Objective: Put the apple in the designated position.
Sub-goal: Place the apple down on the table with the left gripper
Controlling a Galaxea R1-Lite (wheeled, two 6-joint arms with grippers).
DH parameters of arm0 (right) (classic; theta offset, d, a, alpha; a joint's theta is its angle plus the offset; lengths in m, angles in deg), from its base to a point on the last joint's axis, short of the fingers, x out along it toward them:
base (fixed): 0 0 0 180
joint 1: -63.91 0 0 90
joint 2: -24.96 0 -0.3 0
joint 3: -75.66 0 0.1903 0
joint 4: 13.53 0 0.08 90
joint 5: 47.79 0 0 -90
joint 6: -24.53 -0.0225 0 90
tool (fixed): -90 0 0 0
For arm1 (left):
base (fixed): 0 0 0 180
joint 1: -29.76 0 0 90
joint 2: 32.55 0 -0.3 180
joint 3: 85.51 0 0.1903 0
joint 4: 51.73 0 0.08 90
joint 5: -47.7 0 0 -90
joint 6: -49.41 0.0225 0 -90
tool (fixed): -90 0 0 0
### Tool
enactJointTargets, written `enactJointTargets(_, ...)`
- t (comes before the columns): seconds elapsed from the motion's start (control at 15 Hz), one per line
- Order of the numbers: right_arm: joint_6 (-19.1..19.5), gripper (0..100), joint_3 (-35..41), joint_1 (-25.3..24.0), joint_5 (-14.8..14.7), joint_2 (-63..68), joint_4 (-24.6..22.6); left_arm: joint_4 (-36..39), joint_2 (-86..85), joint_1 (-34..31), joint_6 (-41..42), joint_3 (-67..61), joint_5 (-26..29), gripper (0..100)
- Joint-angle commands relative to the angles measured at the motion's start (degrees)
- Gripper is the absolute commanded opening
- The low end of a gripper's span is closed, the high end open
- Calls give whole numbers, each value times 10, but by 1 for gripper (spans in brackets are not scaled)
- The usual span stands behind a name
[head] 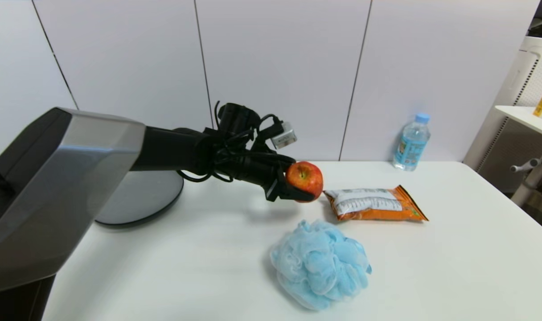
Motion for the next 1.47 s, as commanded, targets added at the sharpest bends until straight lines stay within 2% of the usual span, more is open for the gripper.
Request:
enactJointTargets(0.07, 0, 100, 0, 0, 0, 1, 0, 0, 69, 5, 7, 42, -7, 0)
enactJointTargets(0.53, 0, 100, 0, -1, 0, 1, 0, -2, 87, 4, 3, 46, -24, 0)
enactJointTargets(0.6, 0, 100, 0, 0, 0, 1, 0, -2, 86, 4, 4, 46, -36, 100)
enactJointTargets(1.07, 0, 100, 0, 0, 0, 1, 0, -9, 80, 1, 2, 43, -45, 100)
enactJointTargets(1.47, 0, 100, 0, 0, 0, 1, 0, -142, -38, -18, 9, -15, -58, 100)
